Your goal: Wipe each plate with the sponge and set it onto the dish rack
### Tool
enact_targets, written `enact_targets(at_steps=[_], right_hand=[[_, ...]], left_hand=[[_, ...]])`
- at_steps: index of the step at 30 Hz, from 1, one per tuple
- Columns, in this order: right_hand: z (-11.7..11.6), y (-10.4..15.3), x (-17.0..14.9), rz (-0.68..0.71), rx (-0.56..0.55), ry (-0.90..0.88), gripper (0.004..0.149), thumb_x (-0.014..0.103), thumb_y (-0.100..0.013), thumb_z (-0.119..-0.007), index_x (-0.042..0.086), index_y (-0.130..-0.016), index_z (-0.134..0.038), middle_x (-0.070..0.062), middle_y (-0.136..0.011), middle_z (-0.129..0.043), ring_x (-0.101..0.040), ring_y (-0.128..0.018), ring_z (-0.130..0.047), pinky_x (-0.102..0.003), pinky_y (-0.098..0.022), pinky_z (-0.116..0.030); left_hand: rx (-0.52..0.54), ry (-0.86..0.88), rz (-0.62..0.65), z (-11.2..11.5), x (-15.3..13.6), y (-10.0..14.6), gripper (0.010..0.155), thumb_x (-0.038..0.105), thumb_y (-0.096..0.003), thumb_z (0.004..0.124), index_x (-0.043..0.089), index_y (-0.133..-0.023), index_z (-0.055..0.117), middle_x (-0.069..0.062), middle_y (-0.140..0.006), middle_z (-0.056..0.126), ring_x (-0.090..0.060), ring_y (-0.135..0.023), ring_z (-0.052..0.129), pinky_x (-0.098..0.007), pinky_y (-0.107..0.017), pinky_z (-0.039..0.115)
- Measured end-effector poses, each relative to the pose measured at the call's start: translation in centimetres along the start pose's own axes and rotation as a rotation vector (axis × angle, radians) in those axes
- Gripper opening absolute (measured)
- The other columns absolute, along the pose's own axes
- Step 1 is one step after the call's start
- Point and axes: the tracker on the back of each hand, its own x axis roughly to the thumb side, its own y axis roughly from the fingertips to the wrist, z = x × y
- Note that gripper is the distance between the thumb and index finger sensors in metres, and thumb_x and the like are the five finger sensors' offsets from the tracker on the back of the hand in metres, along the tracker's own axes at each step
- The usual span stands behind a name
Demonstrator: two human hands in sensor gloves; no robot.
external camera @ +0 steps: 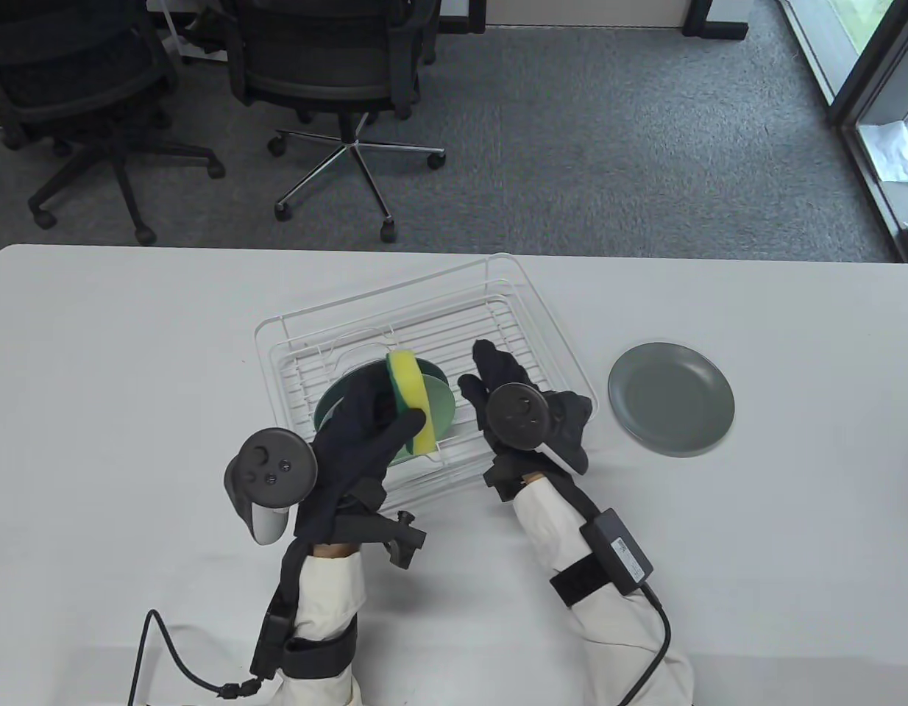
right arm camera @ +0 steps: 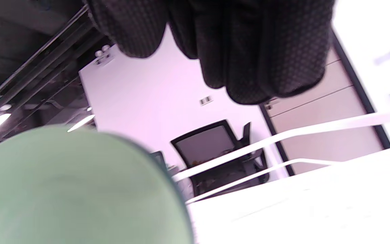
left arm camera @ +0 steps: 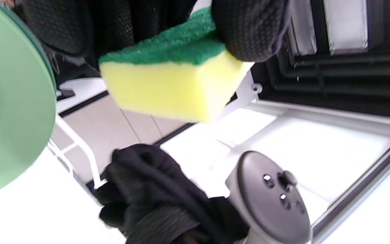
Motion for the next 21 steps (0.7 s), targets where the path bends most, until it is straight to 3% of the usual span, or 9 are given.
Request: enact_targets(at_steps=[5, 11, 21], right_hand=[[2.9, 0.5, -4.6, -0.119, -0.044, 0.032, 0.056, 0.028, -0.058, -0.071, -0.005, -0.103, -0.062, -0.033, -0.089, -0.080, -0.046, -0.070, -0.089, -0.051, -0.048, -0.084], [5.1, 1.5, -9.7, -0.246, -0.027, 0.218, 0.062, 0.030, -0.059, -0.071, -0.007, -0.106, -0.056, -0.035, -0.093, -0.075, -0.049, -0.073, -0.086, -0.052, -0.047, -0.083], [4.7, 3.4, -16.5, -0.471, 0.107, 0.544, 0.071, 0.035, -0.060, -0.068, -0.011, -0.109, -0.046, -0.041, -0.098, -0.066, -0.054, -0.075, -0.082, -0.053, -0.043, -0.084]], left_hand=[[-0.113, -0.032, -0.014, 3.2, -0.1, -0.7, 0.075, 0.040, -0.0522, 0.080, -0.004, -0.109, 0.058, -0.031, -0.098, 0.080, -0.049, -0.079, 0.091, -0.057, -0.056, 0.080], [-0.179, -0.051, -0.032, 6.5, -0.5, -0.8, 0.075, 0.039, -0.0519, 0.080, -0.005, -0.108, 0.058, -0.030, -0.098, 0.081, -0.048, -0.078, 0.091, -0.056, -0.056, 0.081], [-0.281, -0.132, -0.044, 10.4, -0.9, -0.7, 0.074, 0.039, -0.0517, 0.080, -0.005, -0.108, 0.059, -0.030, -0.097, 0.082, -0.047, -0.078, 0.092, -0.055, -0.056, 0.082]])
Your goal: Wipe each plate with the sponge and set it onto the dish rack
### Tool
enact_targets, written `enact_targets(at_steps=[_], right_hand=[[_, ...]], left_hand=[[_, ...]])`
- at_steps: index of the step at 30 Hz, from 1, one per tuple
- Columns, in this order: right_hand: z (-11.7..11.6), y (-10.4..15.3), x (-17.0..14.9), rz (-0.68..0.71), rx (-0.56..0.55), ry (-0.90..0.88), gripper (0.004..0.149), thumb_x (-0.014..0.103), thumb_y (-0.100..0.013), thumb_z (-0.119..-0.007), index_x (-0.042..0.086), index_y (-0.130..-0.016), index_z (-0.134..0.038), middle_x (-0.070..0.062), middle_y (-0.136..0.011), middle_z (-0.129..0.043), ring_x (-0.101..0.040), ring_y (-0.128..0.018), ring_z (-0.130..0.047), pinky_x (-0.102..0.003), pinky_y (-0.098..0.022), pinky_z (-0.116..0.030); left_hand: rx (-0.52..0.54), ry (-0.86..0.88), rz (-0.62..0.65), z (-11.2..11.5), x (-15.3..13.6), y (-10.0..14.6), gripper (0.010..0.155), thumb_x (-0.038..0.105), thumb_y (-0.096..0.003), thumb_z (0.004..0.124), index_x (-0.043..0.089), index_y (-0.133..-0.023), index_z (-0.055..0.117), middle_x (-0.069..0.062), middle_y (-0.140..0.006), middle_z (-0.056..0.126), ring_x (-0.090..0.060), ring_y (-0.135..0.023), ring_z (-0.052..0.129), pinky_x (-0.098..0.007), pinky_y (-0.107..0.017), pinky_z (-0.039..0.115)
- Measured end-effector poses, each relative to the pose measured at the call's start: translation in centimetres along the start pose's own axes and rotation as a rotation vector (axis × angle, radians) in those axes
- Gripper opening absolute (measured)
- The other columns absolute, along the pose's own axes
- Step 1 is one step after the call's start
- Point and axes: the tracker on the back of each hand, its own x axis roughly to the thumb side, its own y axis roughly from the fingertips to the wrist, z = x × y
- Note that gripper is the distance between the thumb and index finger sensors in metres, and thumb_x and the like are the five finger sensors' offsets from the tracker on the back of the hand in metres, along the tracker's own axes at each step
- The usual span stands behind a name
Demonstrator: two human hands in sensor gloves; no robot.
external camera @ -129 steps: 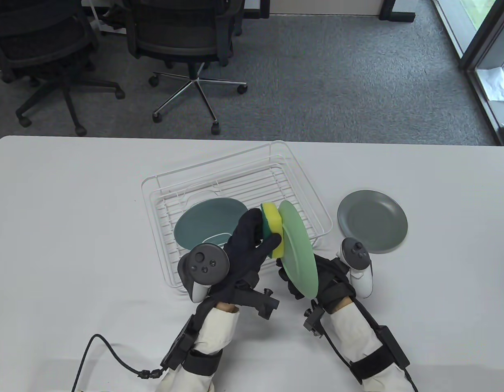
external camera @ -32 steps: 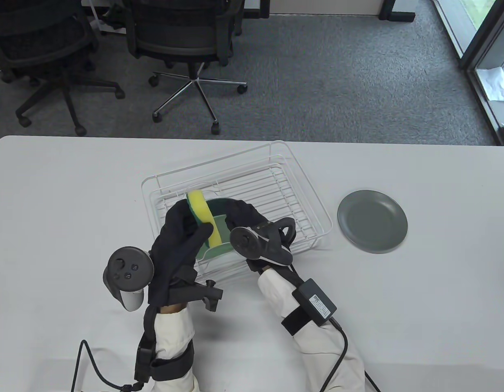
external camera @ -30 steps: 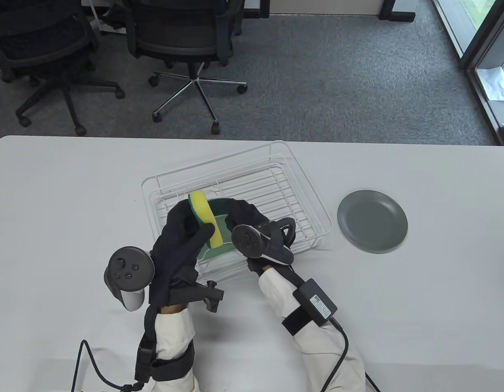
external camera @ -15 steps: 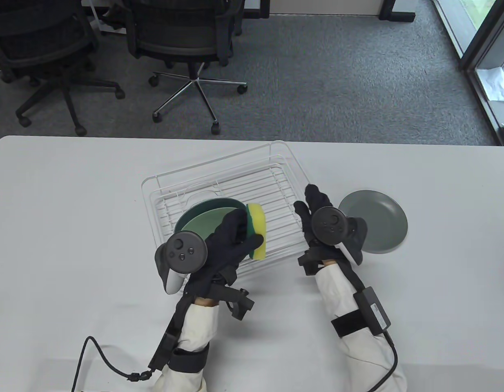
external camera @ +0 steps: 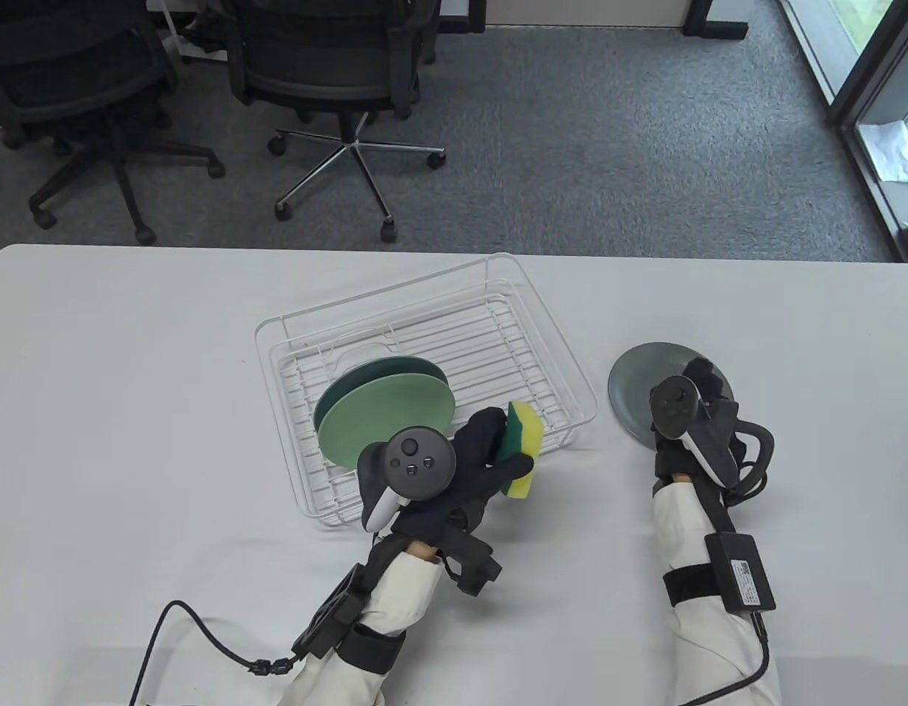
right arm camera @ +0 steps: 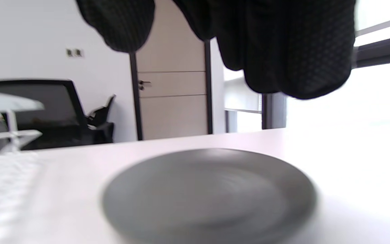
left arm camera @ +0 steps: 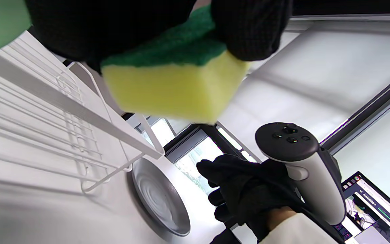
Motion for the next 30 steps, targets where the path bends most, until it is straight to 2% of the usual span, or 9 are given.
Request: enact_targets(at_steps=[5, 10, 13, 18, 23, 27, 30], right_hand=[[-2.0, -0.3, -1.9, -0.129, -0.027, 0.122, 0.080, 0.047, -0.060, -0.061, -0.014, -0.109, -0.045, -0.043, -0.096, -0.067, -0.055, -0.073, -0.082, -0.053, -0.044, -0.083], [-4.1, -1.6, -3.4, -0.254, 0.082, 0.147, 0.084, 0.048, -0.060, -0.060, -0.017, -0.109, -0.043, -0.045, -0.094, -0.067, -0.053, -0.068, -0.085, -0.049, -0.041, -0.084], [-5.1, -2.2, -3.9, -0.321, 0.126, 0.136, 0.086, 0.049, -0.060, -0.059, -0.020, -0.108, -0.042, -0.048, -0.090, -0.070, -0.049, -0.059, -0.089, -0.045, -0.037, -0.085], [-6.8, -3.0, -4.5, -0.397, 0.205, 0.161, 0.090, 0.052, -0.059, -0.057, -0.024, -0.104, -0.046, -0.041, -0.075, -0.082, -0.036, -0.041, -0.095, -0.034, -0.026, -0.087], [-8.3, -3.9, -4.6, -0.433, 0.280, 0.147, 0.089, 0.052, -0.058, -0.060, -0.026, -0.100, -0.050, -0.033, -0.063, -0.089, -0.026, -0.030, -0.095, -0.026, -0.016, -0.085], [-8.7, -4.4, -4.6, -0.448, 0.294, 0.193, 0.081, 0.044, -0.055, -0.070, -0.024, -0.097, -0.056, -0.025, -0.055, -0.091, -0.018, -0.024, -0.094, -0.022, -0.012, -0.084], [-8.4, -4.5, -5.0, -0.471, 0.301, 0.088, 0.073, 0.037, -0.055, -0.073, -0.022, -0.096, -0.060, -0.022, -0.053, -0.091, -0.016, -0.023, -0.094, -0.021, -0.011, -0.084]], left_hand=[[-0.023, -0.022, 0.007, 0.7, 0.2, -0.1, 0.074, 0.040, -0.0518, 0.080, -0.005, -0.108, 0.059, -0.030, -0.097, 0.081, -0.047, -0.078, 0.092, -0.056, -0.056, 0.081], [-0.056, -0.025, 0.020, 1.2, 0.5, -0.3, 0.075, 0.039, -0.0520, 0.080, -0.005, -0.108, 0.059, -0.030, -0.097, 0.081, -0.047, -0.078, 0.091, -0.056, -0.056, 0.081], [-0.062, -0.031, 0.028, 1.3, 0.8, -0.3, 0.075, 0.039, -0.0521, 0.080, -0.005, -0.108, 0.059, -0.030, -0.097, 0.081, -0.048, -0.078, 0.091, -0.056, -0.056, 0.081], [-0.056, -0.032, 0.050, 1.1, 1.4, -0.1, 0.075, 0.040, -0.0521, 0.080, -0.005, -0.108, 0.058, -0.030, -0.097, 0.081, -0.048, -0.078, 0.091, -0.056, -0.056, 0.081], [-0.046, -0.022, 0.058, 0.6, 1.5, 0.0, 0.075, 0.040, -0.0522, 0.080, -0.005, -0.108, 0.058, -0.030, -0.097, 0.081, -0.048, -0.078, 0.091, -0.056, -0.056, 0.081], [-0.031, -0.011, 0.063, 0.2, 1.5, 0.0, 0.075, 0.040, -0.0523, 0.079, -0.005, -0.108, 0.059, -0.030, -0.097, 0.081, -0.048, -0.078, 0.091, -0.056, -0.056, 0.081], [-0.027, 0.006, 0.061, 0.0, 1.4, 0.0, 0.075, 0.040, -0.0524, 0.079, -0.005, -0.108, 0.058, -0.030, -0.097, 0.081, -0.048, -0.078, 0.091, -0.056, -0.056, 0.081]])
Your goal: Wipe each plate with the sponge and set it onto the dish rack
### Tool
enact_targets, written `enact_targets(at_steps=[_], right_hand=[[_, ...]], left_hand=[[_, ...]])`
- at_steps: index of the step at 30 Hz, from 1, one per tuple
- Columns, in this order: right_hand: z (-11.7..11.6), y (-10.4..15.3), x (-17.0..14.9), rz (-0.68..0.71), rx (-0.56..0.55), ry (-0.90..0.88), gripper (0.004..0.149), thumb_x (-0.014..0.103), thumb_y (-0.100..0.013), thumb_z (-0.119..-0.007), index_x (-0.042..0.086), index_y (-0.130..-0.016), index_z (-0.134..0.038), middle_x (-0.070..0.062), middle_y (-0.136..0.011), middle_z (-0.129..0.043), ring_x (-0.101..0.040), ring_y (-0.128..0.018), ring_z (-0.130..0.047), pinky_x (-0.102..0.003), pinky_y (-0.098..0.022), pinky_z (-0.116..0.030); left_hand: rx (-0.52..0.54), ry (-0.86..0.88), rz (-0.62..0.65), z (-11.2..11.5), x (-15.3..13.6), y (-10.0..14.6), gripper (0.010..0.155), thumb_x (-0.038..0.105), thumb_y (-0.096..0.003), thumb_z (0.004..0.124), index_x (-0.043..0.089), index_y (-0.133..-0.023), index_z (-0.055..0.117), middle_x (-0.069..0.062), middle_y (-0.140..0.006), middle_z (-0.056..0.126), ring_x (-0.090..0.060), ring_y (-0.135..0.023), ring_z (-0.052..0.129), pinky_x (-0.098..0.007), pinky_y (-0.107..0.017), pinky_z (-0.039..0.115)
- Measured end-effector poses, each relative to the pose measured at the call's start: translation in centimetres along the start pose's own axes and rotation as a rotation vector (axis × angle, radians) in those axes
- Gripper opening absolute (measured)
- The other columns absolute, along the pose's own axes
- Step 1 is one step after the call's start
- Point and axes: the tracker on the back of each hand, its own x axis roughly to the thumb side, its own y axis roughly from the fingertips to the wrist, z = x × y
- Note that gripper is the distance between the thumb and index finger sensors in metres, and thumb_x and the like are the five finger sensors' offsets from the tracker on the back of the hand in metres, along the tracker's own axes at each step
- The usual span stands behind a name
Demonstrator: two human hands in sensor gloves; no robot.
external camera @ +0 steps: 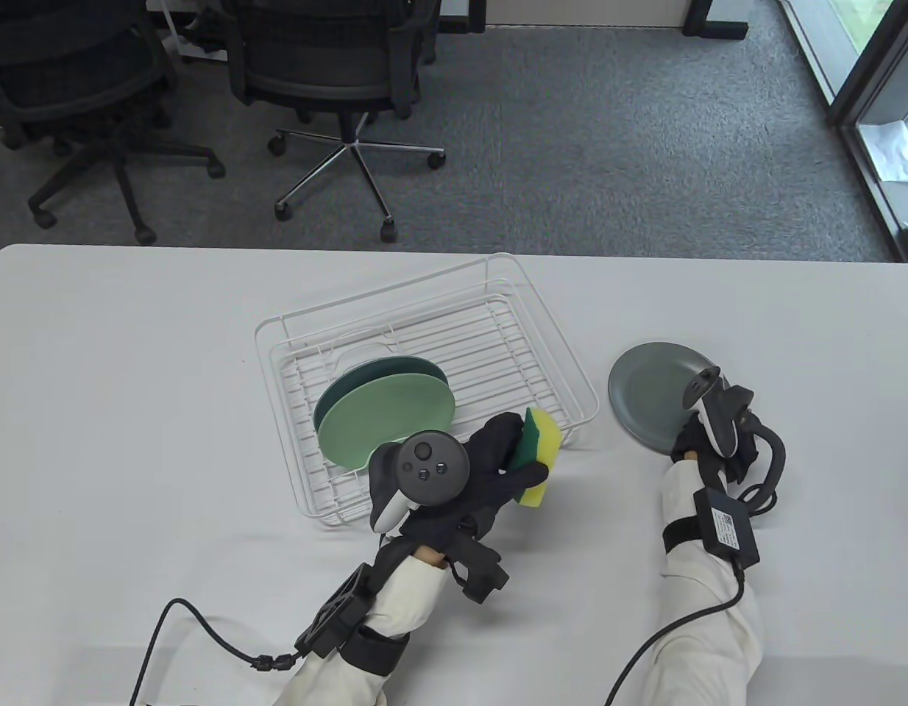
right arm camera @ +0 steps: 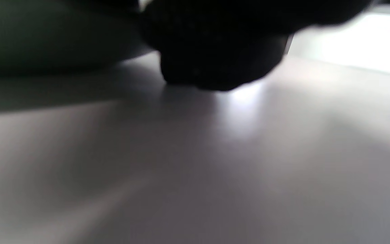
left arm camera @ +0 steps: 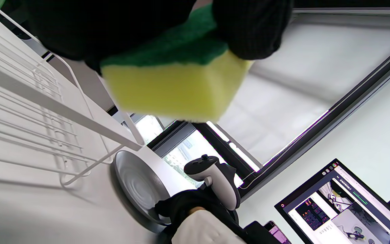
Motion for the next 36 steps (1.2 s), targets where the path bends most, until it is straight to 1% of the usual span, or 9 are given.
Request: enact_targets(at_steps=[3, 6, 10, 13, 16, 22, 28, 32, 36], right_hand=[[-0.1, -0.5, -0.6, -0.006, 0.012, -0.062, 0.062, 0.030, -0.054, -0.073, -0.019, -0.091, -0.067, -0.020, -0.051, -0.091, -0.014, -0.022, -0.094, -0.020, -0.011, -0.085], [-0.1, -0.7, -1.6, -0.021, 0.028, -0.218, 0.053, 0.026, -0.055, -0.073, -0.015, -0.087, -0.070, -0.019, -0.052, -0.091, -0.015, -0.023, -0.095, -0.020, -0.012, -0.086], [-0.4, -1.0, -3.7, -0.041, 0.128, -0.588, 0.047, 0.022, -0.056, -0.072, -0.014, -0.086, -0.069, -0.021, -0.059, -0.093, -0.022, -0.031, -0.102, -0.023, -0.020, -0.092], [-1.1, -1.3, -5.1, 0.003, 0.261, -0.882, 0.047, 0.018, -0.057, -0.071, -0.017, -0.088, -0.063, -0.028, -0.069, -0.091, -0.030, -0.039, -0.104, -0.024, -0.024, -0.094], [-1.8, -1.4, -5.7, 0.075, 0.322, -1.092, 0.049, 0.017, -0.058, -0.070, -0.018, -0.090, -0.057, -0.032, -0.074, -0.086, -0.034, -0.045, -0.104, -0.023, -0.029, -0.095], [-1.3, -0.8, -6.4, 0.130, 0.234, -1.189, 0.049, 0.020, -0.059, -0.070, -0.012, -0.092, -0.055, -0.031, -0.078, -0.084, -0.032, -0.047, -0.103, -0.020, -0.032, -0.096], [2.0, 1.0, -7.2, 0.223, 0.123, -1.269, 0.049, 0.021, -0.059, -0.071, -0.010, -0.094, -0.057, -0.027, -0.075, -0.087, -0.029, -0.048, -0.105, -0.019, -0.032, -0.098], [4.3, 2.5, -7.3, 0.321, 0.115, -1.333, 0.048, 0.020, -0.059, -0.071, -0.009, -0.094, -0.056, -0.028, -0.077, -0.085, -0.030, -0.049, -0.105, -0.019, -0.032, -0.098], [5.7, 4.2, -7.2, 0.414, 0.118, -1.403, 0.049, 0.020, -0.059, -0.070, -0.010, -0.094, -0.054, -0.031, -0.080, -0.082, -0.034, -0.050, -0.103, -0.020, -0.032, -0.097]], left_hand=[[0.002, 0.007, -0.005, 0.0, -0.1, 0.0, 0.075, 0.040, -0.0523, 0.079, -0.005, -0.108, 0.059, -0.030, -0.097, 0.081, -0.048, -0.078, 0.091, -0.056, -0.056, 0.081], [0.006, 0.010, -0.008, -0.1, -0.2, 0.0, 0.075, 0.040, -0.0522, 0.079, -0.005, -0.108, 0.059, -0.030, -0.097, 0.081, -0.047, -0.078, 0.091, -0.056, -0.056, 0.081], [0.015, 0.021, -0.018, -0.2, -0.3, 0.2, 0.075, 0.040, -0.0522, 0.079, -0.005, -0.108, 0.059, -0.030, -0.097, 0.081, -0.047, -0.078, 0.091, -0.056, -0.056, 0.081], [0.024, 0.025, -0.018, -0.2, -0.3, 0.2, 0.075, 0.040, -0.0522, 0.079, -0.005, -0.108, 0.059, -0.030, -0.097, 0.081, -0.047, -0.077, 0.092, -0.056, -0.056, 0.081], [0.030, 0.032, -0.018, -0.3, -0.3, 0.3, 0.075, 0.040, -0.0522, 0.079, -0.005, -0.108, 0.059, -0.030, -0.097, 0.081, -0.047, -0.078, 0.092, -0.056, -0.056, 0.081], [0.045, 0.039, -0.010, -0.4, -0.3, 0.4, 0.074, 0.040, -0.0522, 0.079, -0.005, -0.107, 0.059, -0.030, -0.097, 0.081, -0.047, -0.077, 0.092, -0.056, -0.056, 0.082], [0.053, 0.023, 0.006, -0.3, 0.1, 0.6, 0.075, 0.041, -0.0522, 0.079, -0.005, -0.108, 0.059, -0.030, -0.097, 0.081, -0.047, -0.077, 0.092, -0.055, -0.056, 0.082], [0.063, 0.018, 0.020, -0.5, 0.4, 0.7, 0.075, 0.041, -0.0523, 0.079, -0.005, -0.108, 0.059, -0.030, -0.097, 0.081, -0.047, -0.077, 0.092, -0.055, -0.056, 0.082], [0.085, 0.006, 0.032, -0.8, 0.6, 0.9, 0.075, 0.041, -0.0524, 0.079, -0.005, -0.108, 0.059, -0.030, -0.097, 0.081, -0.047, -0.077, 0.092, -0.055, -0.056, 0.082]])
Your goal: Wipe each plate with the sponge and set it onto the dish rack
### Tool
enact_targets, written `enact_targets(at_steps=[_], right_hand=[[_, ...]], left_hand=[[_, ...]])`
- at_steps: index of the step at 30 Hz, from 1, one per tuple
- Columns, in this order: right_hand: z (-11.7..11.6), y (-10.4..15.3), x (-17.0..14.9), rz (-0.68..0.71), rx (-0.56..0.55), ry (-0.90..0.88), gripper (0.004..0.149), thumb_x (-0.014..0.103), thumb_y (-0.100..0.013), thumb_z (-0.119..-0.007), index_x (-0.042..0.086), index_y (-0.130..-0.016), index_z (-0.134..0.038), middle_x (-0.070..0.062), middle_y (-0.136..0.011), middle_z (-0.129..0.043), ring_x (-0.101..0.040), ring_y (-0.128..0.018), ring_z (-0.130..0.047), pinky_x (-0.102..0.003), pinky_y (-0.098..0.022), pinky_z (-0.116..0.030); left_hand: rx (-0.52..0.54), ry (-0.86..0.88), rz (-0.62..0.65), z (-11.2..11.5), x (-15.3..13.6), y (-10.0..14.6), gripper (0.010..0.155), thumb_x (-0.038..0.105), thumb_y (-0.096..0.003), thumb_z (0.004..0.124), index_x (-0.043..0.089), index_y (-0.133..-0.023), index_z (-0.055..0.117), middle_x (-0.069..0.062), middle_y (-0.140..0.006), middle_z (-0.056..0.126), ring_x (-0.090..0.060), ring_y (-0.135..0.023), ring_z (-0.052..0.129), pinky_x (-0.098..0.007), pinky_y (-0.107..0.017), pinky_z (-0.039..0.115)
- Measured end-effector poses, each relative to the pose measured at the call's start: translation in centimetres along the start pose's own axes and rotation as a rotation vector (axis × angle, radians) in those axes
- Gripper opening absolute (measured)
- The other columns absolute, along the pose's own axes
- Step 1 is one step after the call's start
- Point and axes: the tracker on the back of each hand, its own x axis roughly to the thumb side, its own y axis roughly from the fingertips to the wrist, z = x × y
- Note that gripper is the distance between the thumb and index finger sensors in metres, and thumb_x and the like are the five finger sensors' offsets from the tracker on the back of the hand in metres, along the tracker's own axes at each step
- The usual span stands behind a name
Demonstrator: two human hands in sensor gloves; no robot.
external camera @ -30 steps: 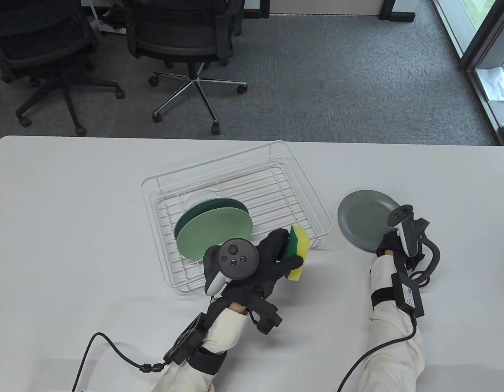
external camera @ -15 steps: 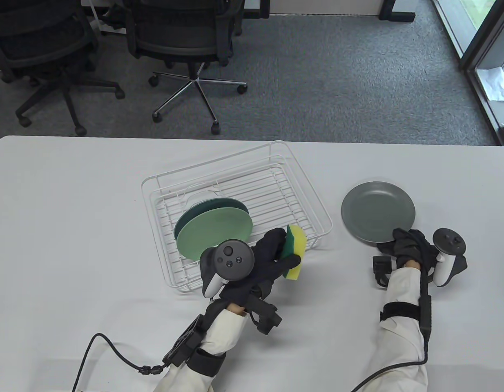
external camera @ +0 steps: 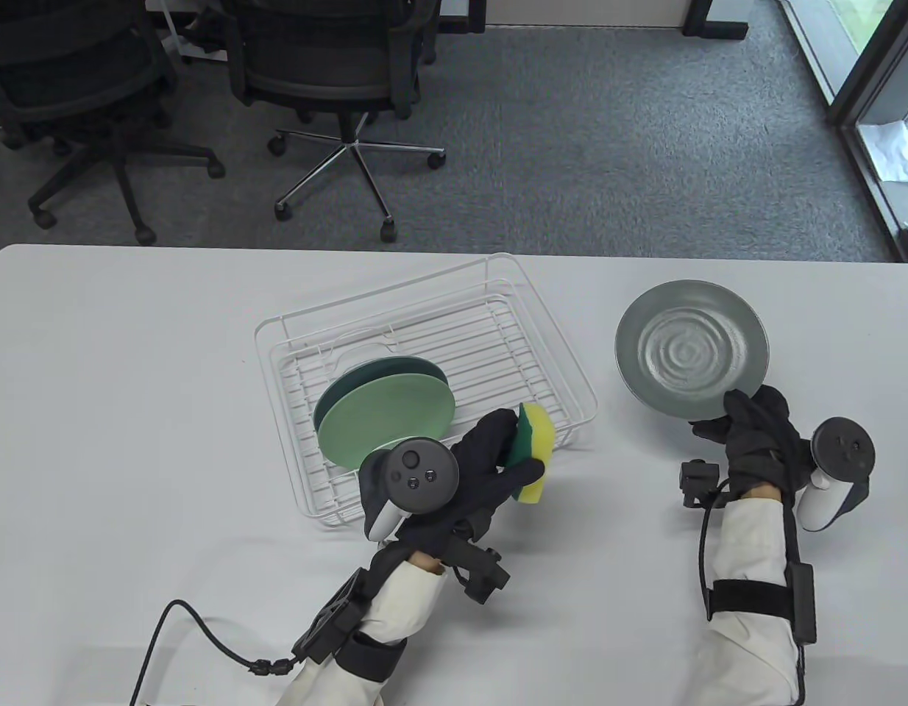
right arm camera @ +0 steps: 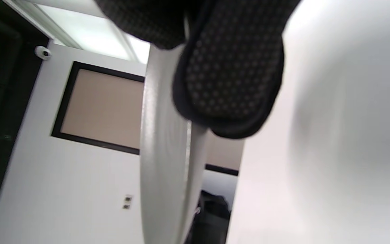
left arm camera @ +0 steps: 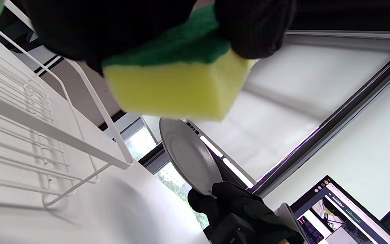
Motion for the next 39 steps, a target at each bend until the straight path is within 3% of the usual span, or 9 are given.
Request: enact_targets(at_steps=[12, 20, 28, 32, 36, 39], right_hand=[[-3.3, 4.1, 1.3, 0.100, 0.369, -0.254, 0.053, 0.018, -0.060, -0.066, -0.015, -0.096, -0.044, -0.036, -0.087, -0.072, -0.044, -0.064, -0.093, -0.027, -0.034, -0.093], [-5.4, 6.6, 0.9, 0.120, 0.571, -0.274, 0.055, 0.019, -0.061, -0.066, -0.015, -0.096, -0.042, -0.038, -0.089, -0.069, -0.047, -0.067, -0.090, -0.028, -0.035, -0.093], [-5.9, 7.5, 0.7, 0.177, 0.627, -0.174, 0.057, 0.022, -0.060, -0.068, -0.016, -0.096, -0.044, -0.040, -0.087, -0.071, -0.048, -0.064, -0.091, -0.028, -0.035, -0.093], [-6.5, 7.9, 0.7, 0.183, 0.649, -0.154, 0.059, 0.025, -0.060, -0.070, -0.016, -0.095, -0.047, -0.040, -0.086, -0.073, -0.049, -0.062, -0.092, -0.033, -0.038, -0.092], [-7.5, 8.6, 1.1, 0.203, 0.713, -0.170, 0.060, 0.026, -0.059, -0.071, -0.015, -0.096, -0.047, -0.041, -0.087, -0.071, -0.051, -0.064, -0.090, -0.035, -0.039, -0.091], [-8.4, 9.3, 1.4, 0.234, 0.784, -0.161, 0.063, 0.026, -0.059, -0.073, -0.016, -0.097, -0.046, -0.043, -0.088, -0.069, -0.053, -0.065, -0.088, -0.034, -0.040, -0.091]], left_hand=[[0.055, -0.075, 0.038, -0.5, 1.0, 0.5, 0.075, 0.041, -0.0525, 0.079, -0.005, -0.108, 0.059, -0.030, -0.097, 0.081, -0.047, -0.077, 0.092, -0.055, -0.056, 0.082], [0.097, -0.397, 0.084, 0.5, 2.9, 0.8, 0.075, 0.042, -0.0523, 0.079, -0.004, -0.108, 0.059, -0.029, -0.097, 0.082, -0.047, -0.077, 0.092, -0.056, -0.056, 0.082], [0.018, -0.701, 0.117, 2.9, 3.4, 0.6, 0.073, 0.041, -0.0510, 0.080, -0.001, -0.108, 0.062, -0.027, -0.098, 0.084, -0.046, -0.080, 0.092, -0.056, -0.058, 0.081], [-0.113, -0.834, 0.096, 4.7, 3.8, 0.4, 0.070, 0.043, -0.0498, 0.081, 0.001, -0.105, 0.068, -0.024, -0.093, 0.090, -0.042, -0.076, 0.097, -0.053, -0.056, 0.084], [-0.186, -0.798, 0.115, 6.1, 3.9, 0.4, 0.070, 0.044, -0.0495, 0.080, 0.002, -0.104, 0.068, -0.023, -0.093, 0.091, -0.041, -0.075, 0.098, -0.052, -0.055, 0.085], [-0.182, -0.774, 0.160, 6.9, 4.1, 0.6, 0.072, 0.044, -0.0500, 0.079, 0.001, -0.106, 0.064, -0.023, -0.095, 0.087, -0.041, -0.077, 0.095, -0.053, -0.057, 0.083]])
